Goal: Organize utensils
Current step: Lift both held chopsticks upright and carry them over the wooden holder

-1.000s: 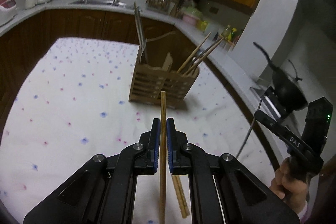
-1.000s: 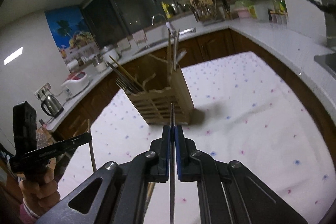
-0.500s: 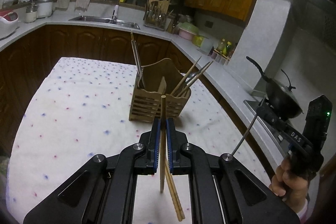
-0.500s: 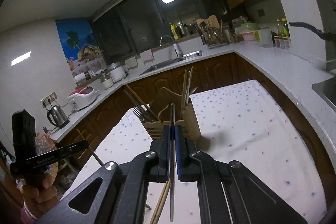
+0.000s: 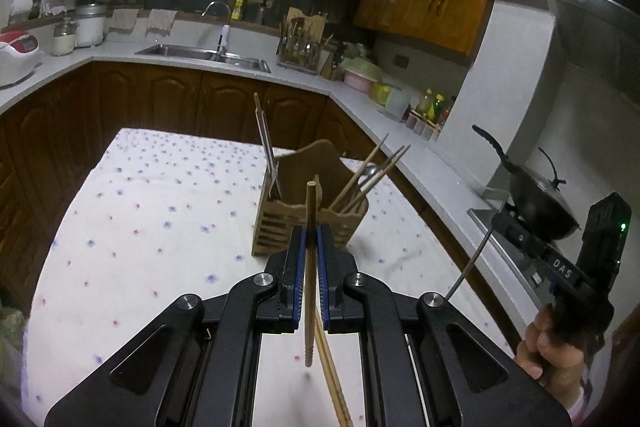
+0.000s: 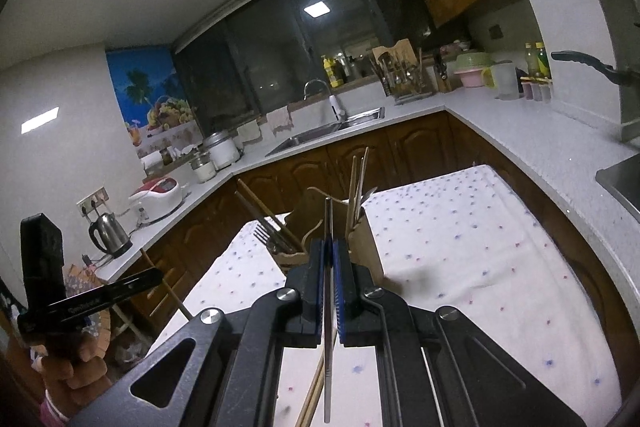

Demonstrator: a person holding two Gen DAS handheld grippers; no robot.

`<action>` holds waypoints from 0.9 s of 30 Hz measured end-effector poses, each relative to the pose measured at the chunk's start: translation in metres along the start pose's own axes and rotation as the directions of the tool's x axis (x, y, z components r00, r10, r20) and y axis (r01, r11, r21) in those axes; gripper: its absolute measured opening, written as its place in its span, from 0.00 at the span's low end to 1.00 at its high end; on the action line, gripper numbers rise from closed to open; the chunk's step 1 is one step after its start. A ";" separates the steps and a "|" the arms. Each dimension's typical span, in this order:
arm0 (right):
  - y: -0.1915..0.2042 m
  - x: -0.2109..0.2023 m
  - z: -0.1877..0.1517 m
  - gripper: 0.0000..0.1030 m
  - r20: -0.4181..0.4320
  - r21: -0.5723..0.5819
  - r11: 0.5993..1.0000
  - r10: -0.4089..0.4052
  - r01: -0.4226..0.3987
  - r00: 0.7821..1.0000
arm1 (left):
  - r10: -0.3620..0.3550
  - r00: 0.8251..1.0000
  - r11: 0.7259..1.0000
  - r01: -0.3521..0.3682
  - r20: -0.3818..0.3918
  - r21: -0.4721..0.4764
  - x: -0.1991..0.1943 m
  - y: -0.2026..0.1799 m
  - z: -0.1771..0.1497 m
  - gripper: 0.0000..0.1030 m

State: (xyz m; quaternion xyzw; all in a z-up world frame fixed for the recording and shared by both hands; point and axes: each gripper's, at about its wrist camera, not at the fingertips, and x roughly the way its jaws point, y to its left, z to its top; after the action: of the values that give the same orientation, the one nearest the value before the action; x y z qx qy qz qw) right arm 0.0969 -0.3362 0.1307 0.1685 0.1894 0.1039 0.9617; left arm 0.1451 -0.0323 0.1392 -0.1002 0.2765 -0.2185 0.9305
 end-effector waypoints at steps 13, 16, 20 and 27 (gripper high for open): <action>0.001 0.018 0.031 0.04 0.070 0.002 1.000 -0.010 0.010 0.997 | 0.012 0.994 1.000 -0.012 0.110 0.001 0.004 -0.002 0.053 0.05; 0.001 0.027 0.043 0.04 0.095 0.004 1.000 -0.014 0.014 0.995 | 0.008 0.990 1.000 -0.008 0.140 -0.005 0.008 -0.001 0.069 0.05; 0.003 0.042 0.060 0.04 0.131 0.003 1.000 -0.021 0.021 0.991 | 0.017 0.983 1.000 -0.015 0.183 -0.014 0.014 0.000 0.091 0.05; 0.008 0.068 0.085 0.04 0.205 -0.008 0.999 -0.035 0.038 0.978 | 0.055 0.968 0.998 -0.050 0.243 -0.029 0.040 0.000 0.125 0.05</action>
State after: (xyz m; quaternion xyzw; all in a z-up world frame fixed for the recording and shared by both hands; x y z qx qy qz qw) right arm 0.1915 -0.3354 0.1849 0.1692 0.0916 0.0694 0.9789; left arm 0.2449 -0.0421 0.2237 -0.1293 0.1651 -0.1766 0.9617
